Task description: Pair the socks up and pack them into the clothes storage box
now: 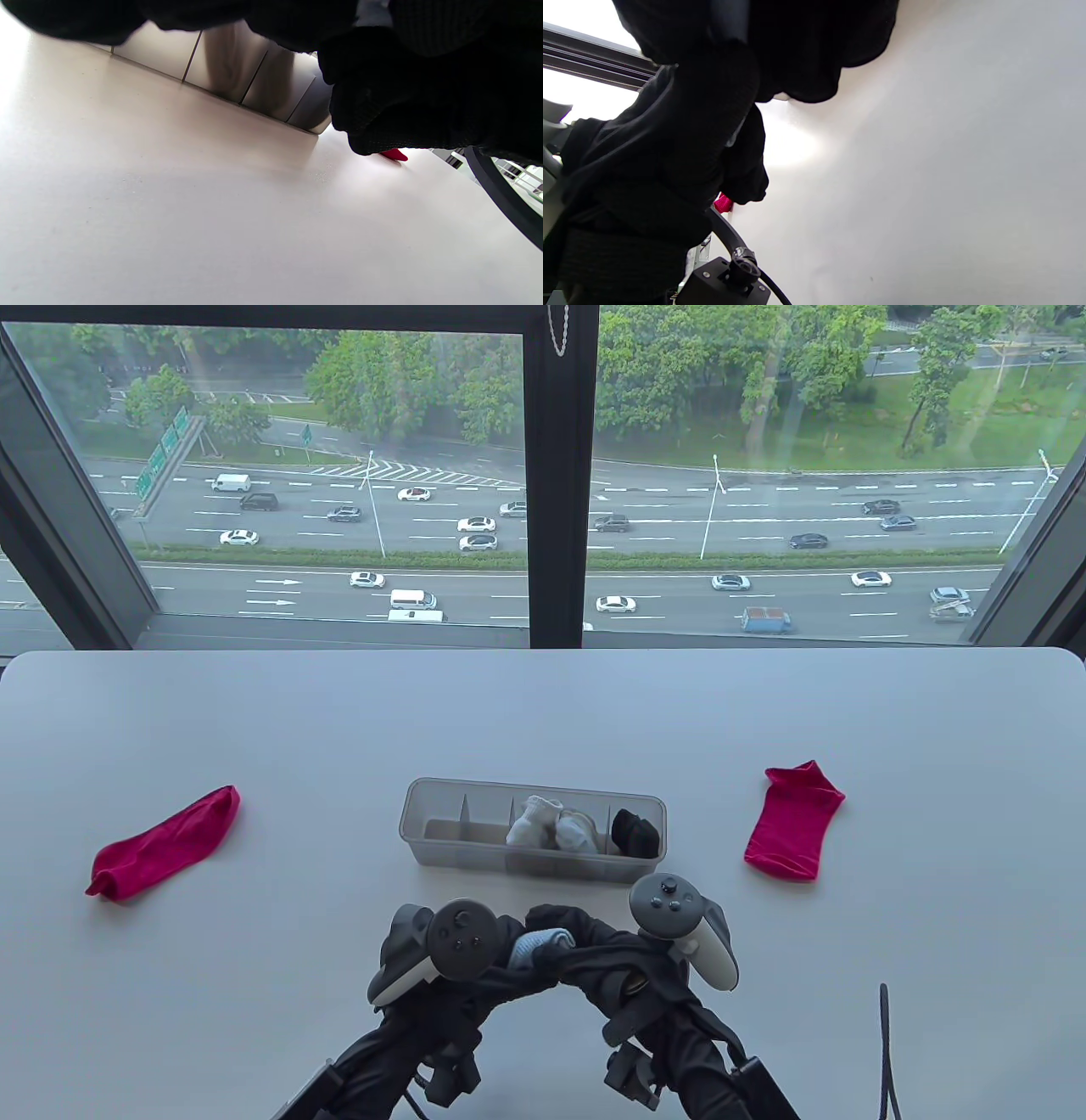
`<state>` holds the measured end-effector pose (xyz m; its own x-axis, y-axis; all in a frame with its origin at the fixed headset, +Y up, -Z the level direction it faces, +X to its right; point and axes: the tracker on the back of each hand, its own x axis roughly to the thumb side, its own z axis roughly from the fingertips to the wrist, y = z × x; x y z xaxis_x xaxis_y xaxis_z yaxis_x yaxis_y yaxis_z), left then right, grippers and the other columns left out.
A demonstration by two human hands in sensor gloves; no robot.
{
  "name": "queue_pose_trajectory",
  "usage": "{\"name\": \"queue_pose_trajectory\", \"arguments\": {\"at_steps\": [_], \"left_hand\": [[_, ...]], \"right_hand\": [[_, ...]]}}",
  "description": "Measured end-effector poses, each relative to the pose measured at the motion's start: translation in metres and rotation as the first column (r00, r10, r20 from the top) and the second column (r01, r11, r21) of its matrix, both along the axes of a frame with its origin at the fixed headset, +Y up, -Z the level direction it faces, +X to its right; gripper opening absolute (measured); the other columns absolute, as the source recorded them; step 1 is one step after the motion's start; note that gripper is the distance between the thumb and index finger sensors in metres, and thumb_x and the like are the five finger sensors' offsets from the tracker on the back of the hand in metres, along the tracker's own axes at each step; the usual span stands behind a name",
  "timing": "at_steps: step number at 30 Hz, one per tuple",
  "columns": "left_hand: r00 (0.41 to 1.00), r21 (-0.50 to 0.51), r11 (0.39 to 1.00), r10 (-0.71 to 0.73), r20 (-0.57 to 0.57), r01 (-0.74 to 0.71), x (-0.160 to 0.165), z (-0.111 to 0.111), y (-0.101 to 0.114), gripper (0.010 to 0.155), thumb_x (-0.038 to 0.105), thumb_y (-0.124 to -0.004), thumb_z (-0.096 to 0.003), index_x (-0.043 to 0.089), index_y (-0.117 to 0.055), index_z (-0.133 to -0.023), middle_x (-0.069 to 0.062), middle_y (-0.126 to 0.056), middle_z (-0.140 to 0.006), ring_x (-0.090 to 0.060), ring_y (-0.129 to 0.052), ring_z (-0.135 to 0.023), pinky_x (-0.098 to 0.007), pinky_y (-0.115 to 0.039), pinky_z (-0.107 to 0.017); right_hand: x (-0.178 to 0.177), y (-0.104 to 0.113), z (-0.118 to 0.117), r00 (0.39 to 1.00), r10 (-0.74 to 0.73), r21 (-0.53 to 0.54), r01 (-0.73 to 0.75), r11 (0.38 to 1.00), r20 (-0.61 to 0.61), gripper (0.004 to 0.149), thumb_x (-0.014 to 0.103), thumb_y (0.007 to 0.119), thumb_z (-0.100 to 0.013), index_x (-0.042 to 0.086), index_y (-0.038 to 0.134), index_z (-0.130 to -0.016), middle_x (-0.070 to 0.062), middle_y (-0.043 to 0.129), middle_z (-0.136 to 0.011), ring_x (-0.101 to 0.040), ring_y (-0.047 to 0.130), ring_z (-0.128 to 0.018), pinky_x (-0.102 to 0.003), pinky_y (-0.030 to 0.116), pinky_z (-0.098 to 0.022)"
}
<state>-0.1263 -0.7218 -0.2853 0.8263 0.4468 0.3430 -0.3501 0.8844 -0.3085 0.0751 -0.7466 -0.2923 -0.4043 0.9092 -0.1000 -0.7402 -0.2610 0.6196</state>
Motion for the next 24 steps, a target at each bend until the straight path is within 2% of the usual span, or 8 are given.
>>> {"name": "queue_pose_trajectory", "arguments": {"at_steps": [7, 9, 10, 12, 14, 16, 19, 24], "left_hand": [[0.989, -0.091, 0.990, 0.114, 0.096, -0.105, -0.005, -0.004, -0.001, 0.069, 0.057, -0.073, -0.0463, 0.005, -0.065, -0.091, -0.001, -0.091, -0.043, -0.014, -0.093, -0.027, -0.043, -0.090, -0.031], [0.987, -0.133, 0.987, 0.104, 0.121, -0.087, -0.004, -0.004, 0.001, 0.077, 0.054, -0.068, -0.0505, 0.005, -0.044, -0.106, -0.012, -0.084, -0.079, -0.033, -0.091, -0.066, -0.060, -0.077, -0.059], [0.988, -0.151, 0.985, 0.099, 0.115, -0.081, -0.004, -0.002, 0.003, 0.086, 0.056, -0.065, -0.0510, 0.004, -0.031, -0.111, -0.022, -0.066, -0.104, -0.047, -0.076, -0.091, -0.068, -0.062, -0.069], [0.988, -0.060, 0.989, 0.138, 0.071, -0.134, -0.008, -0.001, 0.010, 0.082, 0.052, -0.062, -0.0541, 0.014, -0.019, -0.114, -0.025, -0.034, -0.119, -0.053, -0.046, -0.108, -0.072, -0.048, -0.074], [0.971, 0.100, 0.967, 0.237, -0.020, -0.234, -0.014, 0.001, 0.019, 0.060, 0.039, -0.063, -0.0573, 0.019, -0.044, -0.110, -0.023, -0.045, -0.117, -0.052, -0.052, -0.106, -0.072, -0.050, -0.074], [0.976, 0.080, 0.973, 0.219, -0.019, -0.217, -0.013, 0.001, 0.021, 0.047, 0.033, -0.065, -0.0581, 0.015, -0.064, -0.102, -0.020, -0.061, -0.113, -0.049, -0.063, -0.102, -0.070, -0.055, -0.072], [0.991, 0.069, 0.988, 0.135, 0.015, -0.136, -0.006, 0.003, 0.013, 0.052, 0.035, -0.070, -0.0555, 0.011, -0.066, -0.102, -0.020, -0.072, -0.106, -0.044, -0.084, -0.089, -0.065, -0.066, -0.068], [0.996, 0.115, 0.990, 0.087, 0.006, -0.087, -0.003, 0.005, 0.014, 0.048, 0.032, -0.072, -0.0540, 0.008, -0.074, -0.096, -0.021, -0.080, -0.100, -0.044, -0.091, -0.082, -0.064, -0.071, -0.066]], "right_hand": [[0.004, -0.010, -0.004, 0.982, -0.185, -0.134, 0.179, 0.975, -0.031, 0.058, 0.044, 0.075, -0.053, 0.041, 0.047, -0.104, -0.005, 0.073, -0.097, -0.019, 0.083, -0.086, -0.041, 0.064, -0.077], [0.007, -0.007, -0.005, 0.986, -0.164, -0.116, 0.163, 0.980, 0.004, 0.056, 0.042, 0.074, -0.054, 0.044, 0.047, -0.103, -0.005, 0.071, -0.099, -0.020, 0.080, -0.088, -0.043, 0.062, -0.078], [0.009, -0.005, -0.006, 0.994, -0.102, -0.074, 0.104, 0.992, 0.024, 0.056, 0.042, 0.073, -0.055, 0.043, 0.046, -0.103, -0.005, 0.071, -0.099, -0.020, 0.081, -0.088, -0.042, 0.062, -0.078], [0.012, -0.003, -0.007, 0.997, -0.027, -0.028, 0.029, 0.999, 0.067, 0.056, 0.043, 0.072, -0.055, 0.042, 0.044, -0.104, -0.004, 0.071, -0.099, -0.019, 0.081, -0.088, -0.042, 0.063, -0.078], [0.015, -0.001, -0.007, 0.994, 0.024, 0.006, -0.024, 1.000, 0.106, 0.057, 0.043, 0.073, -0.055, 0.041, 0.044, -0.104, -0.003, 0.071, -0.100, -0.019, 0.081, -0.088, -0.042, 0.063, -0.077], [0.012, 0.001, -0.007, 0.996, 0.026, 0.011, -0.027, 1.000, 0.086, 0.058, 0.043, 0.073, -0.055, 0.042, 0.044, -0.104, -0.002, 0.071, -0.101, -0.019, 0.081, -0.089, -0.042, 0.064, -0.077], [0.006, 0.000, -0.004, 0.998, 0.012, -0.016, -0.011, 1.000, 0.060, 0.058, 0.042, 0.072, -0.056, 0.038, 0.043, -0.105, -0.005, 0.070, -0.101, -0.021, 0.081, -0.089, -0.042, 0.065, -0.077], [0.004, -0.009, -0.002, 0.998, -0.026, -0.077, 0.030, 0.997, 0.052, 0.059, 0.044, 0.070, -0.057, 0.033, 0.040, -0.107, -0.007, 0.070, -0.100, -0.021, 0.082, -0.089, -0.042, 0.066, -0.076]]}}
